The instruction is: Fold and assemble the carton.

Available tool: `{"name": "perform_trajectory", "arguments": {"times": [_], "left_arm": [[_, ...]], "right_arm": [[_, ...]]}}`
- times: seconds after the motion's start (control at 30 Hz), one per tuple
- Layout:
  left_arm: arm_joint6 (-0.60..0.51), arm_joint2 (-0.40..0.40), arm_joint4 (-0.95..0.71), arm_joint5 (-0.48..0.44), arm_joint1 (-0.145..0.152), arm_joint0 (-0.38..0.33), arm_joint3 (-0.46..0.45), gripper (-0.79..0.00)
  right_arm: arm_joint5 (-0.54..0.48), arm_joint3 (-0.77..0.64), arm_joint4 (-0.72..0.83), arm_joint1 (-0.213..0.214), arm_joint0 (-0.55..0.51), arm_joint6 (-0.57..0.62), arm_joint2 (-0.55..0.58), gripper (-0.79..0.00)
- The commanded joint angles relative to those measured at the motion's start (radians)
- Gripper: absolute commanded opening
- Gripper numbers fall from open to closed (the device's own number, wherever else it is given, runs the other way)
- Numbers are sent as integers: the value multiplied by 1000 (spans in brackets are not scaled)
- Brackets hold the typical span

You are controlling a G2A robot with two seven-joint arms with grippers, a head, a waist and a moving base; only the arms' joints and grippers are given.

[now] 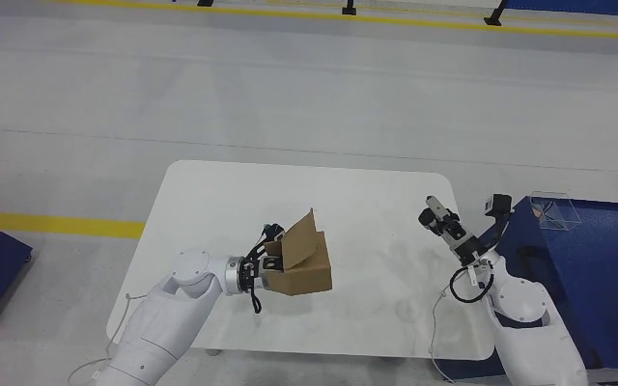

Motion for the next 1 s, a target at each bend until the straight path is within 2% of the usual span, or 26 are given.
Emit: {"name": "perform_trajectory", "arguments": {"times": [0.0,0.27,0.37,0.47,0.6,0.77,0.97], "left_arm": [[0,0,0,0,0,0,0,-785],[8,0,1,1,0,2,-1,-785],[99,16,-15,108,-5,19,-59,-785],[251,26,-87,243,-16,32,-131,-785],[498,41,-173,359,-33,58,-243,-785],[848,59,-339,458,-63,93,-354,-785],[1232,49,-663,502,-102,120,-408,-785]], "right_arm": [[0,0,0,0,0,0,0,0],[0,0,0,0,0,0,0,0],[0,0,0,0,0,0,0,0],[0,0,0,0,0,0,0,0],[0,0,0,0,0,0,0,0],[0,0,0,0,0,0,0,0],[0,0,0,0,0,0,0,0]]}}
